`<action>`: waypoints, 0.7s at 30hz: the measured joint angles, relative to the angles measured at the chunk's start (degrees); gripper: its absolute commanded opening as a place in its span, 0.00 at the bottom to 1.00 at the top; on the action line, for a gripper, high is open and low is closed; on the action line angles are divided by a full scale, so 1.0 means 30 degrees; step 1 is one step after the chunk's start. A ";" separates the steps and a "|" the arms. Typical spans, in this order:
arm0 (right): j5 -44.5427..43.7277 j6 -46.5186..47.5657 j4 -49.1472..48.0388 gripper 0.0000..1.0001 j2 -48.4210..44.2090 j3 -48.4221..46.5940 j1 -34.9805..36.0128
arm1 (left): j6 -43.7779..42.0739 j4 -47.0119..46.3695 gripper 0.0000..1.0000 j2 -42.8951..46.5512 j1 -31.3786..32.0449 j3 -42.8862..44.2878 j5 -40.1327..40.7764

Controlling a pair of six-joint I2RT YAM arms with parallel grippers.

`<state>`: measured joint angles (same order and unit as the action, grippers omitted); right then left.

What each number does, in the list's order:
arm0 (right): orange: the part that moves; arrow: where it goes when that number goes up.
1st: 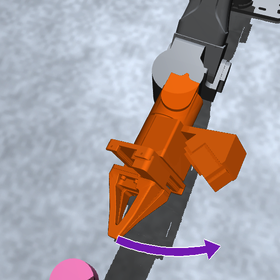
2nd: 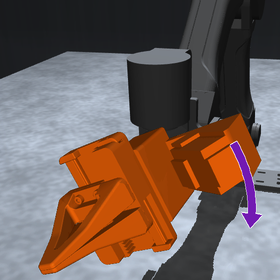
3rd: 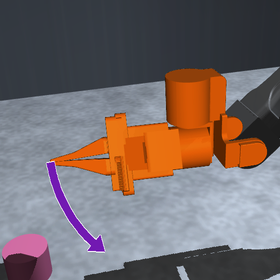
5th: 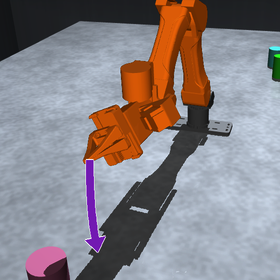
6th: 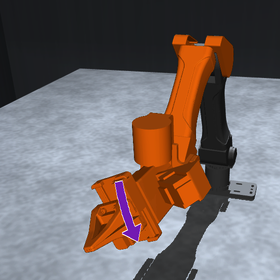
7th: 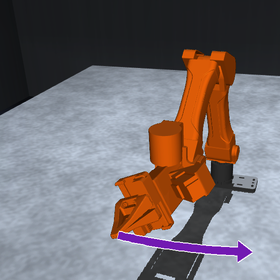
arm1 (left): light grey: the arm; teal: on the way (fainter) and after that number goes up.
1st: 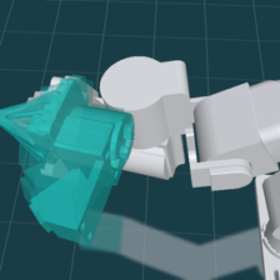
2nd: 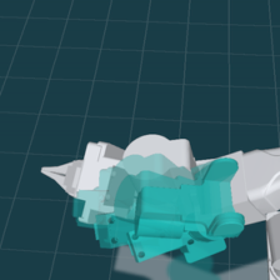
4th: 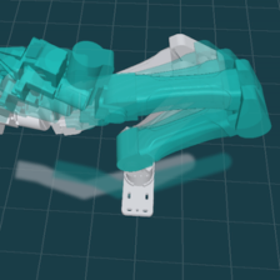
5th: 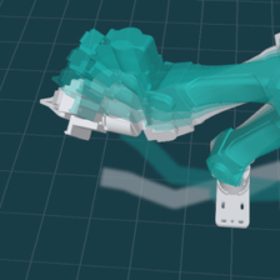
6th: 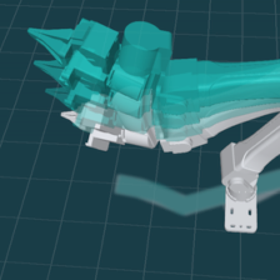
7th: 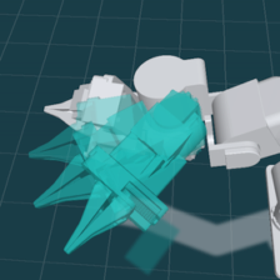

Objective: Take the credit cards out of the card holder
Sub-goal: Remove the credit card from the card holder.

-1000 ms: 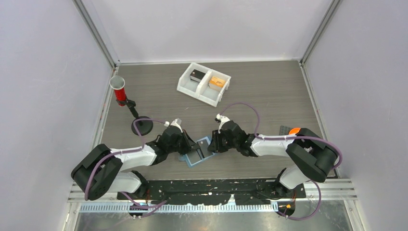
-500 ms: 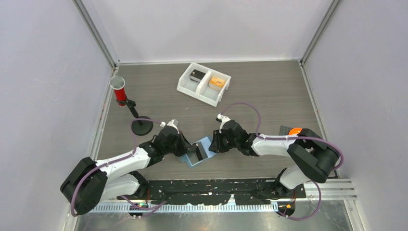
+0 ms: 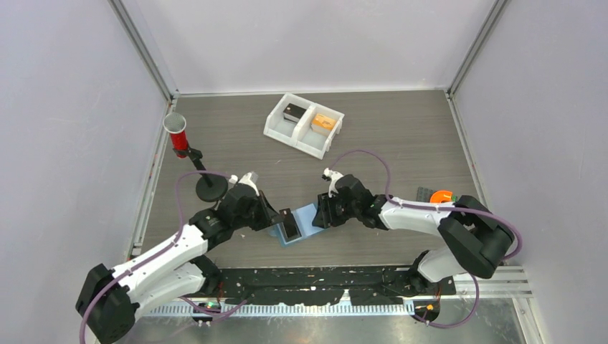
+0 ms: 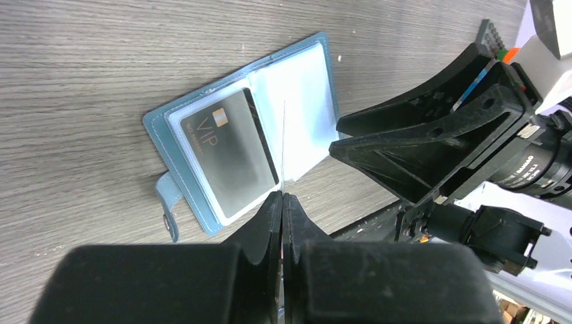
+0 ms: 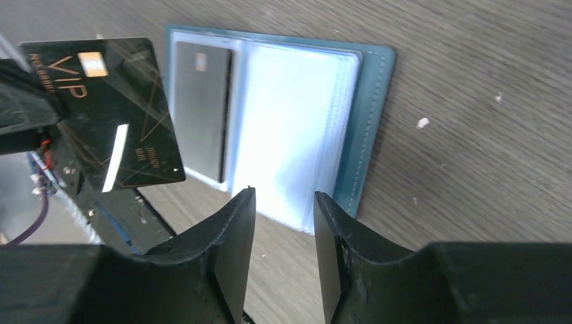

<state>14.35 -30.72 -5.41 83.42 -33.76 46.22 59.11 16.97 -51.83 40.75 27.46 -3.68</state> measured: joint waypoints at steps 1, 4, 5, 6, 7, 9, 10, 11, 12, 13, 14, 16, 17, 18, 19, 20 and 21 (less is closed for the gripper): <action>0.0248 0.0175 0.0138 0.49 -0.0299 0.0007 -0.0044 | -0.0095 0.0240 0.00 0.0386 0.0000 0.0066 0.0007; 0.1071 0.0517 0.0036 0.58 -0.1588 0.0080 -0.0124 | -0.0459 0.0729 0.00 0.1348 0.0000 0.0204 -0.0095; 0.1435 0.0576 -0.0291 0.63 -0.2113 0.0211 -0.0197 | -0.0590 0.0823 0.00 0.1654 0.0000 0.0240 -0.0153; 0.1865 0.0641 -0.0729 0.65 -0.2725 0.0415 -0.0240 | -0.0765 0.0911 0.00 0.1916 0.0000 0.0277 -0.0233; 0.2317 0.0685 -0.1217 0.70 -0.3322 0.0641 -0.0284 | -0.0918 0.0991 0.00 0.2244 0.0000 0.0313 -0.0379; 0.3206 0.0801 -0.2106 0.75 -0.4262 0.1027 -0.0364 | -0.1202 0.0998 0.00 0.2878 0.0000 0.0423 -0.0743; 0.3657 0.0874 -0.2535 0.76 -0.4597 0.1195 -0.0423 | -0.1341 0.0896 0.00 0.3184 0.0000 0.0459 -0.0976; 0.4080 0.0933 -0.2871 0.78 -0.4787 0.1297 -0.0466 | -0.1399 0.0699 0.00 0.3504 0.0000 0.0459 -0.1290; 0.4736 0.0969 -0.3468 0.79 -0.4918 0.1464 -0.0597 | -0.1435 0.0510 0.00 0.3767 0.0000 0.0466 -0.1566; 0.5202 0.0947 -0.3847 0.80 -0.4940 0.1559 -0.0699 | -0.1443 0.0240 0.00 0.4000 0.0000 0.0459 -0.1887; 0.6164 0.0787 -0.4881 0.80 -0.4940 0.1865 -0.0911 | -0.1443 -0.0051 0.00 0.4175 0.0000 0.0466 -0.2208; 0.6943 0.0503 -0.5654 0.81 -0.4940 0.2149 -0.1224 | -0.1443 -0.0568 0.00 0.4335 0.0000 0.0466 -0.2805; 0.7329 0.0299 -0.6011 0.80 -0.4932 0.2280 -0.1319 | -0.1435 -0.0772 0.00 0.4350 0.0000 0.0459 -0.3045; 0.7774 0.0109 -0.6397 0.79 -0.4932 0.2404 -0.1399 | -0.1443 -0.1013 0.00 0.4342 0.0000 0.0466 -0.3359; 0.8138 -0.0066 -0.6725 0.78 -0.4911 0.2448 -0.1457 | -0.1435 -0.1166 0.00 0.4342 0.0000 0.0459 -0.3548; 0.8495 -0.0335 -0.7096 0.76 -0.4852 0.2448 -0.1472 | -0.1421 -0.1428 0.00 0.4342 0.0000 0.0459 -0.3810; 0.8837 -0.0554 -0.7584 0.74 -0.4779 0.2448 -0.1479 | -0.1406 -0.1668 0.00 0.4342 0.0000 0.0466 -0.4036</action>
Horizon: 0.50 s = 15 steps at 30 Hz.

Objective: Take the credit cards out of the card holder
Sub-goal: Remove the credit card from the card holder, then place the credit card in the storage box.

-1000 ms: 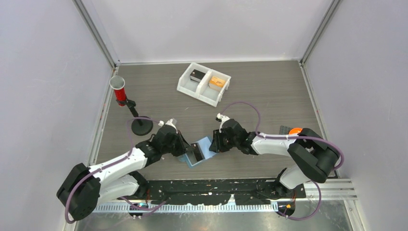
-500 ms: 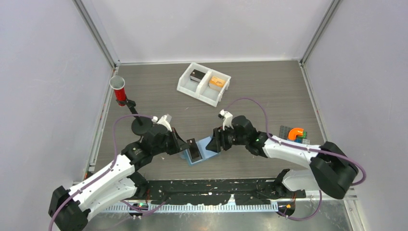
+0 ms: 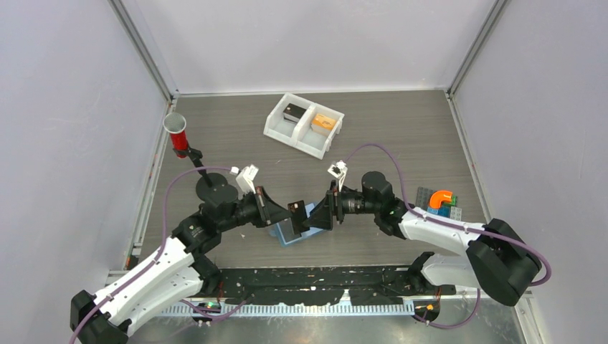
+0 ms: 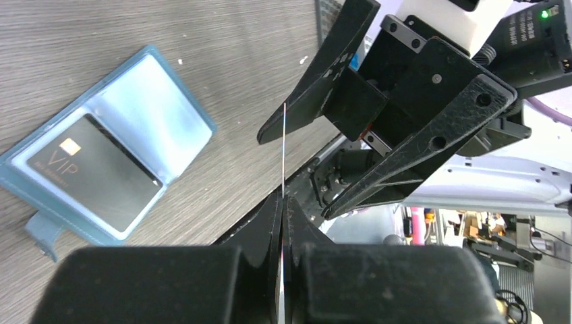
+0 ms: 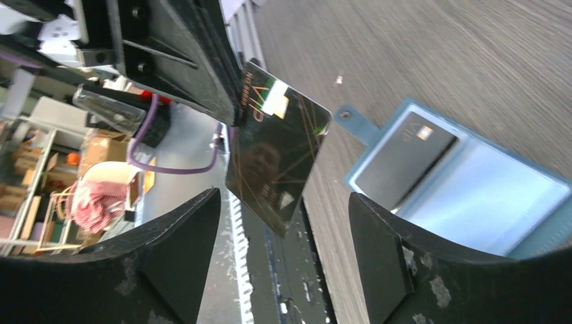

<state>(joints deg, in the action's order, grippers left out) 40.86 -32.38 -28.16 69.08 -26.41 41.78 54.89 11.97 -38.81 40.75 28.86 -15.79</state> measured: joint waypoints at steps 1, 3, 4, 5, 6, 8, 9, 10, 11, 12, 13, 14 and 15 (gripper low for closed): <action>0.0248 -0.0240 -0.0379 0.69 0.0058 0.0000 0.0000 | 0.0015 -0.0189 0.00 0.0000 0.0000 -0.0007 -0.0160; 0.0852 -0.0765 -0.1341 0.60 0.0226 0.0015 0.0000 | 0.0036 -0.0641 0.00 0.0000 0.0000 0.0000 -0.0503; 0.1115 -0.0991 -0.1734 0.56 0.0306 0.0015 0.0000 | 0.0044 -0.0867 0.00 0.0000 0.0000 0.0000 -0.0648; 0.1377 -0.1144 -0.2084 0.48 0.0401 0.0015 0.0000 | 0.0044 -0.1049 0.00 0.0000 0.0000 -0.0007 -0.0758; 0.1603 -0.1319 -0.2375 0.43 0.0495 0.0015 0.0000 | 0.0044 -0.1217 0.00 0.0000 0.0000 -0.0007 -0.0809; 0.1960 -0.1530 -0.2681 0.26 0.0656 0.0015 0.0000 | 0.0058 -0.1501 0.00 0.0022 0.0000 -0.0029 -0.0918; 0.2018 -0.1588 -0.2645 0.23 0.0692 0.0015 -0.0015 | 0.0066 -0.1647 0.00 0.0073 0.0000 -0.0058 -0.1005; 0.2047 -0.1610 -0.2608 0.17 0.0699 0.0015 -0.0109 | 0.0073 -0.1734 0.04 0.0109 0.0000 -0.0066 -0.1042; 0.2098 -0.1676 -0.2565 0.13 0.0699 0.0015 -0.0197 | 0.0058 -0.1807 0.10 0.0138 -0.0007 -0.0073 -0.1093; 0.2149 -0.1632 -0.2565 0.07 0.0692 0.0015 -0.0226 | 0.0007 -0.1814 0.15 0.0146 -0.0007 -0.0073 -0.1115; 0.2251 -0.1654 -0.2499 0.06 0.0692 0.0015 -0.0262 | -0.0146 -0.1763 0.21 0.0146 -0.0036 -0.0073 -0.1122; 0.2455 -0.1617 -0.2455 0.05 0.0692 -0.0007 -0.0270 | -0.0291 -0.1668 0.25 0.0124 -0.0095 -0.0073 -0.1115; 0.2696 -0.1581 -0.2455 0.05 0.0685 -0.0029 -0.0262 | -0.0430 -0.1552 0.29 0.0102 -0.0124 -0.0073 -0.1100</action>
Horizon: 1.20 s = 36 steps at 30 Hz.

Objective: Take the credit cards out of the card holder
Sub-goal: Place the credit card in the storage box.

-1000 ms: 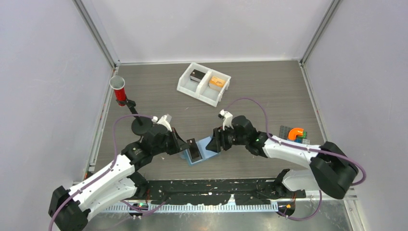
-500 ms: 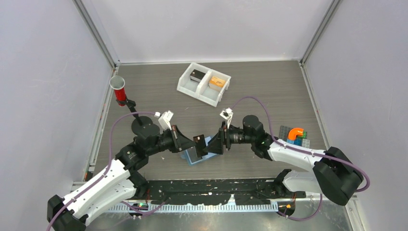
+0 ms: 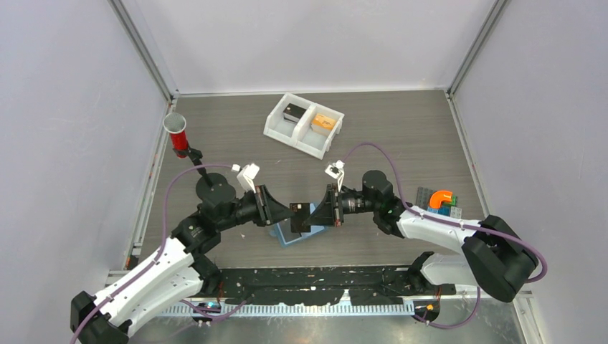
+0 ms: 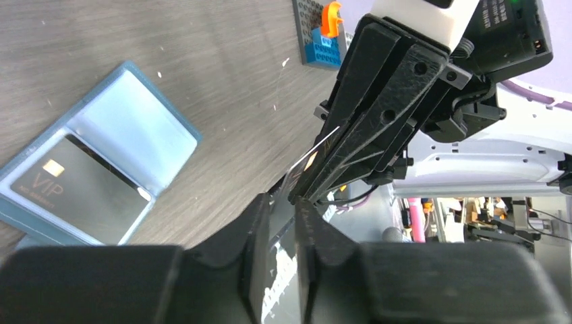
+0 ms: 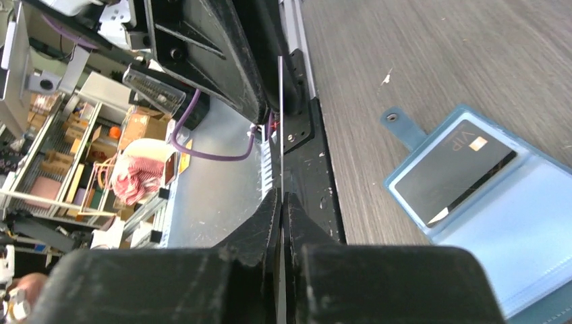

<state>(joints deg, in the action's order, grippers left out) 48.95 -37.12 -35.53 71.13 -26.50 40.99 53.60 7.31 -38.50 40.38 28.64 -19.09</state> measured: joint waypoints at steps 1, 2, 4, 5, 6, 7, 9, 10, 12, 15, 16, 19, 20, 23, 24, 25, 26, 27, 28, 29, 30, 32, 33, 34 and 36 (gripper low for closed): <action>0.0131 0.0058 0.0007 0.05 -0.0007 -0.0029 0.0015 | -0.0168 0.0240 0.34 -0.0015 -0.0007 0.0029 -0.0022; 0.0328 0.0138 0.0036 0.05 -0.0007 -0.0066 0.0058 | -0.0415 0.0576 0.36 -0.0015 0.0000 0.0131 -0.0080; 0.0612 0.0270 0.0102 0.05 -0.0007 -0.0066 0.0044 | -0.1078 0.1894 0.39 -0.0095 0.0007 0.0772 -0.0095; 0.0780 0.0357 0.0175 0.05 -0.0007 -0.0066 0.0044 | -0.1472 0.2725 0.40 -0.0219 0.0015 0.1319 -0.0073; 0.0933 0.0444 0.0270 0.05 -0.0007 -0.0066 0.0036 | -0.1756 0.3359 0.41 -0.0328 0.0015 0.1836 -0.0073; 0.1166 0.0619 0.0379 0.05 -0.0007 -0.0066 0.0022 | -0.2229 0.4167 0.41 -0.0481 0.0015 0.2550 -0.0036; 0.1661 0.0991 0.0699 0.05 0.0000 -0.0102 0.0029 | -0.3155 0.5508 0.42 -0.0780 0.0015 0.3978 0.0015; 0.1887 0.1064 0.0816 0.05 0.0007 -0.0124 0.0029 | -0.3541 0.5931 0.42 -0.0889 0.0022 0.4488 0.0015; 0.2390 0.1100 0.0852 0.05 0.0073 -0.0197 0.0029 | -0.4364 0.6870 0.41 -0.1188 0.0015 0.5559 -0.0007; 0.3016 0.0969 0.0619 0.05 0.0299 -0.0342 0.0058 | -0.5391 0.8014 0.41 -0.1865 0.0015 0.6462 -0.0277; 0.3213 0.0911 0.0510 0.05 0.0342 -0.0372 0.0095 | -0.5697 0.8415 0.40 -0.2186 0.0015 0.6732 -0.0612; 0.3614 0.0809 0.0226 0.06 0.0342 -0.0386 0.0233 | -0.6521 0.9100 0.39 -0.3315 0.0022 0.7198 -0.1661; 0.3708 0.0780 0.0160 0.07 0.0335 -0.0386 0.0299 | -0.6674 0.9209 0.38 -0.3577 0.0022 0.7227 -0.1909; 0.3840 0.0772 0.0138 0.07 0.0284 -0.0386 0.0517 | -0.7380 0.9573 0.35 -0.4182 0.0015 0.7235 -0.2936; 0.3854 0.0780 0.0153 0.07 0.0255 -0.0386 0.0568 | -0.7548 0.9581 0.34 -0.4233 0.0015 0.7235 -0.3206; 0.3854 0.0838 0.0204 0.07 0.0240 -0.0386 0.0627 | -0.7715 0.9588 0.33 -0.4255 0.0015 0.7235 -0.3519; 0.3854 0.0860 0.0321 0.07 0.0233 -0.0415 0.0699 | -0.7934 0.9588 0.31 -0.4255 0.0022 0.7235 -0.3796; 0.3847 0.0911 0.0430 0.07 0.0233 -0.0437 0.0736 | -0.8080 0.9581 0.30 -0.4248 0.0022 0.7235 -0.4065; 0.3854 0.0933 0.0503 0.08 0.0233 -0.0459 0.0794 | -0.8145 0.9581 0.30 -0.4248 0.0022 0.7235 -0.4218; 0.3854 0.0947 0.0554 0.08 0.0233 -0.0488 0.0823 | -0.8262 0.9588 0.29 -0.4255 0.0022 0.7235 -0.4379; 0.3854 0.0976 0.0612 0.08 0.0219 -0.0525 0.0874 | -0.8415 0.9588 0.28 -0.4248 0.0022 0.7235 -0.4503; 0.3847 0.1005 0.0780 0.09 0.0087 -0.0554 0.0940 | -0.8561 0.9588 0.28 -0.4255 0.0022 0.7235 -0.4707; 0.3832 0.1042 0.0889 0.09 -0.0036 -0.0561 0.0969 | -0.8612 0.9588 0.27 -0.4255 0.0022 0.7235 -0.4889; 0.3825 0.1093 0.0962 0.09 -0.0153 -0.0561 0.0984 | -0.8641 0.9581 0.25 -0.4255 0.0015 0.7235 -0.5078; 0.3803 0.1239 0.1035 0.09 -0.0415 -0.0561 0.1027 | -0.8699 0.9573 0.21 -0.4284 0.0022 0.7235 -0.5399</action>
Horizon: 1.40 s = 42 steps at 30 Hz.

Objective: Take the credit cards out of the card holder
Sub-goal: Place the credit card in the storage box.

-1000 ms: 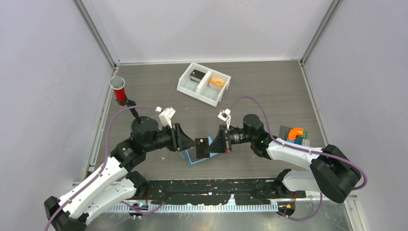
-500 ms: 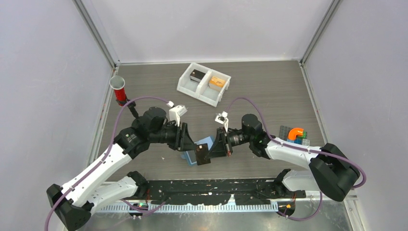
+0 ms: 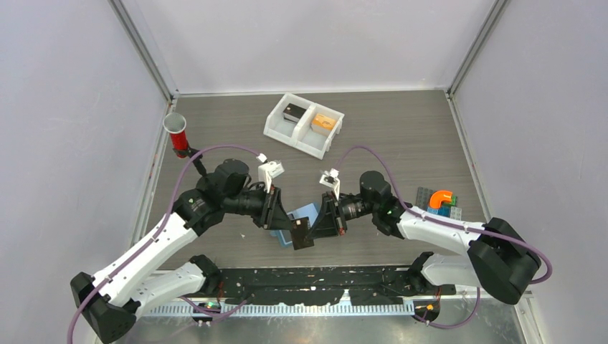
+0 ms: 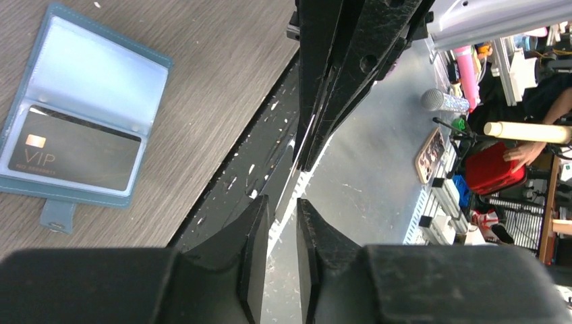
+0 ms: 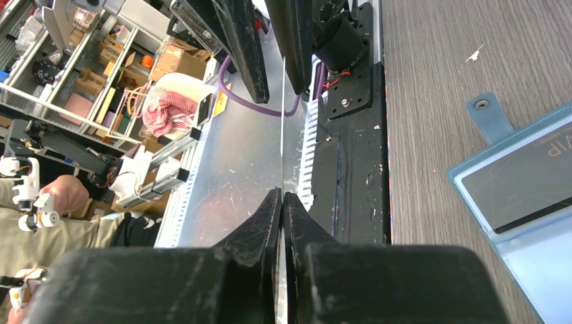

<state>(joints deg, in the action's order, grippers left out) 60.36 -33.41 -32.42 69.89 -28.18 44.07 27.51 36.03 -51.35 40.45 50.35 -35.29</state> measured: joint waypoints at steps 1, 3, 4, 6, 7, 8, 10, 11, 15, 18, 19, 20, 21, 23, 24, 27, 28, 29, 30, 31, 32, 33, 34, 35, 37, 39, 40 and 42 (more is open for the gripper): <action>-0.0007 0.0051 0.0007 0.10 -0.0073 0.0000 0.0036 | -0.0029 -0.0022 0.20 -0.0029 -0.0007 0.0000 -0.0160; -0.0015 0.0146 0.0124 0.10 -0.0095 -0.0036 0.0138 | -0.0007 -0.0124 0.19 -0.0102 0.0000 0.0000 -0.0452; -0.0015 0.0175 0.0182 0.10 -0.0095 -0.0036 0.0175 | -0.0007 -0.0160 0.19 -0.0117 0.0000 0.0000 -0.0510; -0.0015 0.0262 0.0335 0.10 -0.0102 -0.0058 0.0299 | 0.0015 -0.0204 0.20 -0.0146 0.0000 0.0000 -0.0539; -0.0015 0.0321 0.0437 0.10 -0.0102 -0.0073 0.0357 | 0.0015 -0.0204 0.18 -0.0168 -0.0007 0.0000 -0.0539; -0.0022 0.0401 0.0503 0.10 -0.0102 -0.0080 0.0408 | 0.0022 -0.0211 0.12 -0.0211 0.0000 0.0000 -0.0539; -0.0058 0.0561 0.0721 0.11 -0.0175 -0.0087 0.0495 | 0.0109 -0.0204 0.00 -0.0313 -0.0007 0.0000 -0.0539; -0.0087 0.0648 0.0874 0.11 -0.0240 -0.0095 0.0517 | 0.0189 -0.0204 0.00 -0.0350 0.0000 0.0000 -0.0561; -0.0379 0.1093 0.1654 0.28 -0.0350 -0.0175 0.0525 | 0.0270 -0.0335 0.00 -0.0393 0.0022 0.0000 -0.0721; -0.0947 0.1443 0.2630 0.53 -0.0568 -0.0430 0.0532 | 0.0357 -0.0342 0.00 -0.0474 0.0015 0.0058 -0.0313; -0.1173 0.1508 0.2907 0.61 -0.0692 -0.0510 0.0539 | 0.0357 -0.0335 0.00 -0.0546 0.0015 0.0131 -0.0066; -0.1625 0.1603 0.3351 0.65 -0.0969 -0.0619 0.0539 | 0.0357 -0.0306 0.00 -0.0670 0.0015 0.0284 0.0321; -0.2215 0.1705 0.3869 0.74 -0.1384 -0.0721 0.0539 | 0.0357 -0.0270 0.00 -0.0852 0.0015 0.0532 0.0750; -0.3293 0.1865 0.4816 0.93 -0.2390 -0.0852 0.0546 | 0.0364 -0.0248 0.00 -0.1370 0.0015 0.1217 0.1756; -0.3832 0.2025 0.5326 0.99 -0.2630 -0.0911 0.0546 | 0.0401 -0.0277 0.00 -0.1632 0.0015 0.1523 0.2193; -0.6178 0.3089 0.7949 0.96 -0.4976 -0.1625 0.0539 | 0.0685 -0.0641 0.00 -0.2790 0.0015 0.2586 0.3759; -0.6929 0.3330 0.8765 0.95 -0.5479 -0.1938 0.0532 | 0.0758 -0.0903 0.00 -0.3242 0.0015 0.2922 0.4167; -0.7949 0.3687 0.9770 0.95 -0.6084 -0.2324 0.0532 | 0.0831 -0.1239 0.00 -0.3723 0.0015 0.3249 0.4539; -0.8830 0.3963 1.0571 0.95 -0.6608 -0.2645 0.0525 | 0.0860 -0.1559 0.00 -0.4189 0.0015 0.3548 0.4830; -0.9981 0.4233 1.1482 0.95 -0.7264 -0.2994 0.0525 | 0.0918 -0.1960 0.00 -0.4758 0.0015 0.3956 0.5166; -1.0695 0.4342 1.1970 0.95 -0.7694 -0.3177 0.0525 | 0.0947 -0.2288 0.00 -0.5195 -0.0007 0.4240 0.5428; -1.1548 0.4437 1.2539 0.96 -0.8196 -0.3344 0.0517 | 0.0991 -0.2616 0.00 -0.5727 -0.0073 0.4597 0.5748; -1.2182 0.4466 1.2888 0.95 -0.8597 -0.3402 0.0510 | 0.1035 -0.2965 0.00 -0.6222 -0.0168 0.4918 0.6011; -1.3049 0.4452 1.3304 0.95 -0.9165 -0.3410 0.0503 | 0.1093 -0.3381 0.00 -0.6761 -0.0350 0.5238 0.6273; -1.4047 0.4299 1.3814 0.95 -1.0091 -0.3410 0.0517 | 0.1319 -0.4597 0.00 -0.7992 -0.1042 0.5727 0.6980; -1.4899 0.4087 1.3886 0.96 -1.0921 -0.3410 0.0546 | 0.1617 -0.5574 0.00 -0.9209 -0.1931 0.6054 0.7475; -1.5329 0.4000 1.3923 0.95 -1.1285 -0.3410 0.0546 | 0.1763 -0.6003 0.00 -0.9879 -0.2346 0.6258 0.7635; -1.6349 0.3796 1.4032 0.96 -1.1912 -0.3402 0.0561 | 0.1851 -0.6390 0.00 -1.1555 -0.3184 0.7213 0.8000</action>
<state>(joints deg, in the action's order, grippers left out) 11.31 -22.02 9.67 34.15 -38.39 45.76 33.06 16.86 -86.02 30.89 71.99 -11.29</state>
